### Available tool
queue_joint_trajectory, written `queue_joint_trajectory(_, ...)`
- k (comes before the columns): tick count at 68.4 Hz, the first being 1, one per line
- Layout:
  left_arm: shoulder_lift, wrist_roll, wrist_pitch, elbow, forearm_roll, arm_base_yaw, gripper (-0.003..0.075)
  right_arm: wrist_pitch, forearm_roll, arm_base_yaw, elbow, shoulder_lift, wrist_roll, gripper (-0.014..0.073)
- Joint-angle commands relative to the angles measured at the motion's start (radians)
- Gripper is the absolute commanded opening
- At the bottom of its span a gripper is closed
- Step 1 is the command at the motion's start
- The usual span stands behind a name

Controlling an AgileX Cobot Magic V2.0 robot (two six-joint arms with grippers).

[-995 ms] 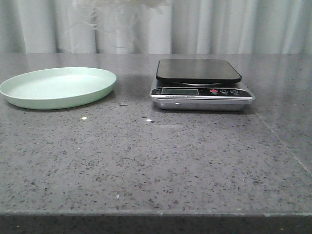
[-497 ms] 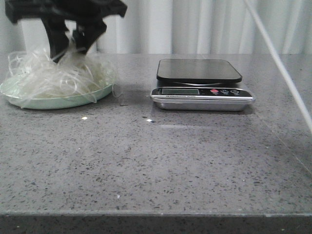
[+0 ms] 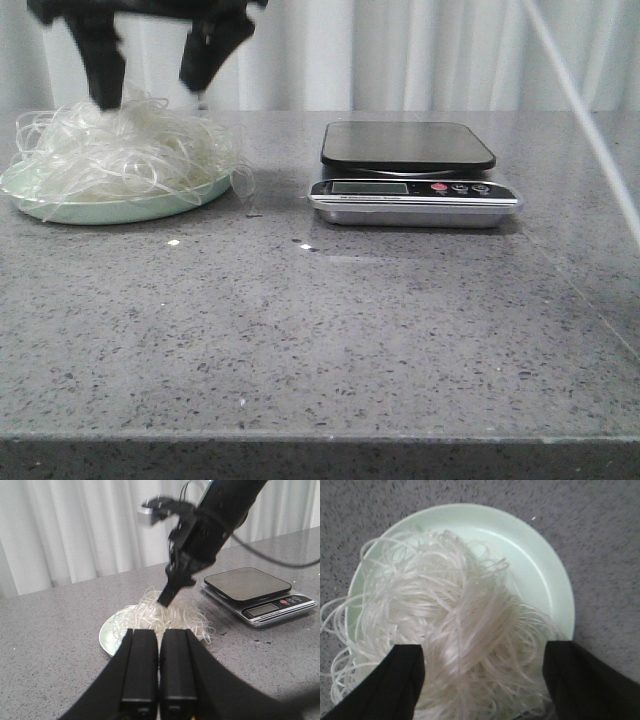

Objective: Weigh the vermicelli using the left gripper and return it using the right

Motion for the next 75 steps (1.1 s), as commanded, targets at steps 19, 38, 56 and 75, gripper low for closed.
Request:
queue_joint_trajectory(19, 0.017, -0.009, -0.071, -0.024, -0.007, 0.001, 0.0134, -0.073, -0.007, -0.093, 0.058, -0.309, -0.011, 0.0598)
queue_joint_trajectory(38, 0.017, -0.009, -0.071, -0.024, -0.007, 0.001, 0.0134, -0.308, -0.004, -0.167, 0.482, -0.637, -0.011, 0.0598)
queue_joint_trajectory(56, 0.017, -0.009, -0.071, -0.024, -0.007, 0.001, 0.0134, -0.493, -0.005, -0.187, 0.888, -0.995, -0.011, 0.0598)
queue_joint_trajectory(75, 0.017, -0.009, -0.071, -0.024, -0.007, 0.001, 0.0134, -0.579, -0.019, -0.187, 1.216, -1.356, -0.011, 0.0598)
